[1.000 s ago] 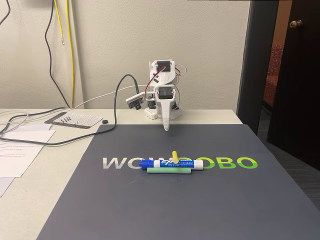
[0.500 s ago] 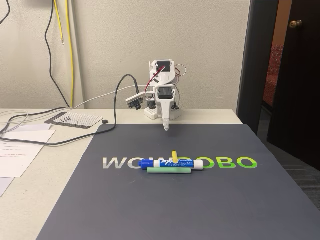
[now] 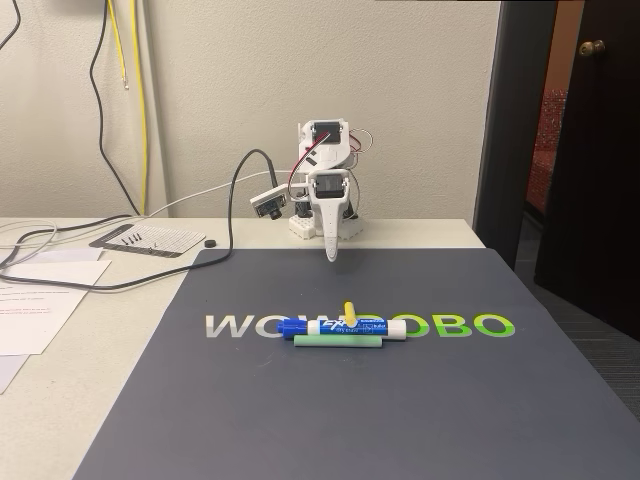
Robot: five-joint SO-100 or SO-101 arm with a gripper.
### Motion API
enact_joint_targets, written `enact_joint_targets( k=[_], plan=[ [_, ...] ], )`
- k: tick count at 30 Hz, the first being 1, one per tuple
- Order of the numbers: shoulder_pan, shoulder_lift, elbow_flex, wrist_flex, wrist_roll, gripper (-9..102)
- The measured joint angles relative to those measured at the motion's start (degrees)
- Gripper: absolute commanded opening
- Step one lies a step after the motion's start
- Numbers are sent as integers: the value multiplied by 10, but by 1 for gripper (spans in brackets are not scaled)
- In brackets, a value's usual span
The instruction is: Pick up the blue marker.
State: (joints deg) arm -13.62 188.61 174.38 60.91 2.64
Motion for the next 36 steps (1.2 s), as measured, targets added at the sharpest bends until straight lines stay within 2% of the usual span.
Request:
enact_joint_targets(
  k=[12, 17, 22, 32, 36],
  plan=[
    [0, 0, -7, 0, -1, 0],
    [2, -16, -58, 5, -1, 0],
    [4, -174, -201, 34, -3, 0],
    [4, -506, -579, 157, -42, 1],
    [11, -599, -673, 180, -59, 1]
  ],
)
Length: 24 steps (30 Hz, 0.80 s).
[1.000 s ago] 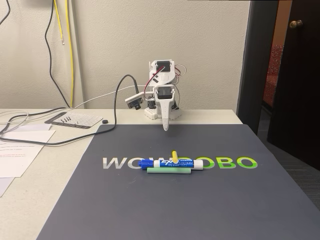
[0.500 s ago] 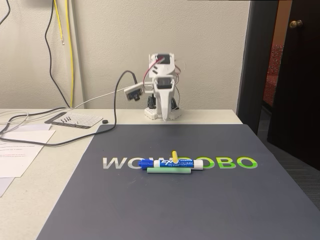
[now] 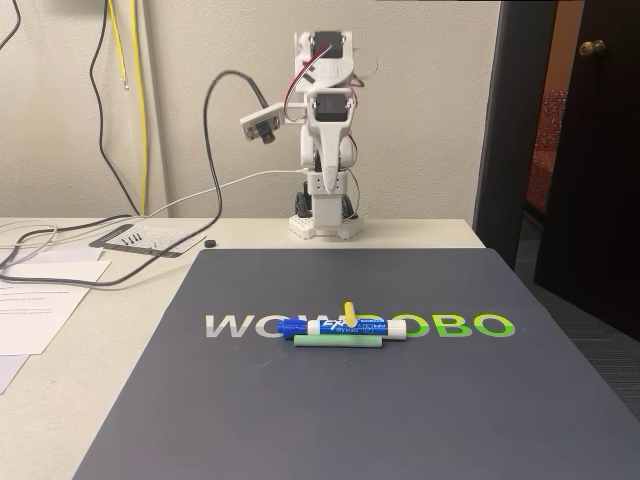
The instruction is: Pick up the blue marker.
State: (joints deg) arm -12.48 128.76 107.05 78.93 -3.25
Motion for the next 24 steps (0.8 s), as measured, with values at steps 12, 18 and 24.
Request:
enact_joint_targets(
  k=[12, 18, 24],
  plan=[
    [9, -221, -169, 3, -25, 1],
    [10, -307, -226, -11, -25, 1],
    [12, -376, -278, -10, -25, 1]
  ],
)
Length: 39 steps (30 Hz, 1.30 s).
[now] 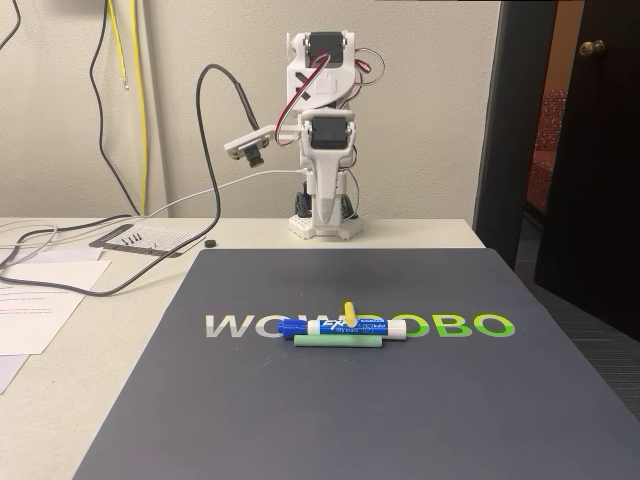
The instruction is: Pick up the blue marker.
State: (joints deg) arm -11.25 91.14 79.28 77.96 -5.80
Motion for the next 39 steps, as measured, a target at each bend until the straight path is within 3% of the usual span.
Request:
enact_joint_targets(
  k=[28, 39],
  plan=[
    [13, -113, -11, -97, -8, 1],
    [11, -165, -73, -86, -8, 13]
  ],
)
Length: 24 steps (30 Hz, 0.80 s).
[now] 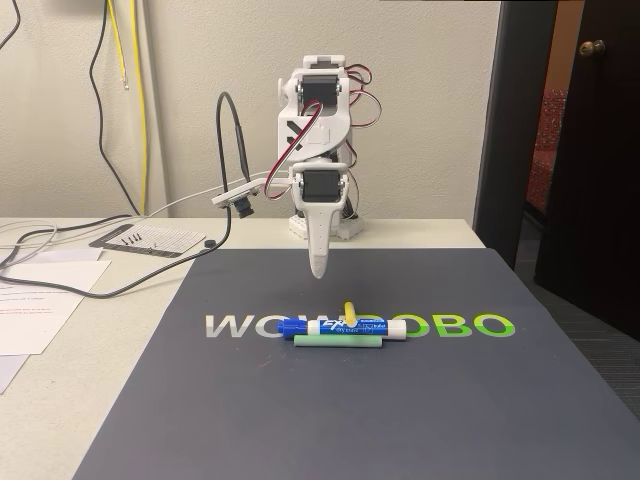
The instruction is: Pick up the blue marker.
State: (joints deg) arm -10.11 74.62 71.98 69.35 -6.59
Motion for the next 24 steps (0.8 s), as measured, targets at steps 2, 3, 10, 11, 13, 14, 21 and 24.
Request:
enact_joint_targets(
  k=[2, 3, 10, 11, 13, 14, 21, 24],
  plan=[
    [0, -13, -18, 8, 0, 15],
    [0, -17, -22, 8, 0, 16],
    [-6, -19, -24, 14, 0, 16],
    [-10, -19, -24, 21, 0, 16],
    [-15, -19, -24, 32, 0, 16],
    [-17, -19, -24, 34, 0, 16],
    [-16, -35, -25, 36, -11, 17],
    [-10, -41, -25, 32, -14, 17]
  ],
)
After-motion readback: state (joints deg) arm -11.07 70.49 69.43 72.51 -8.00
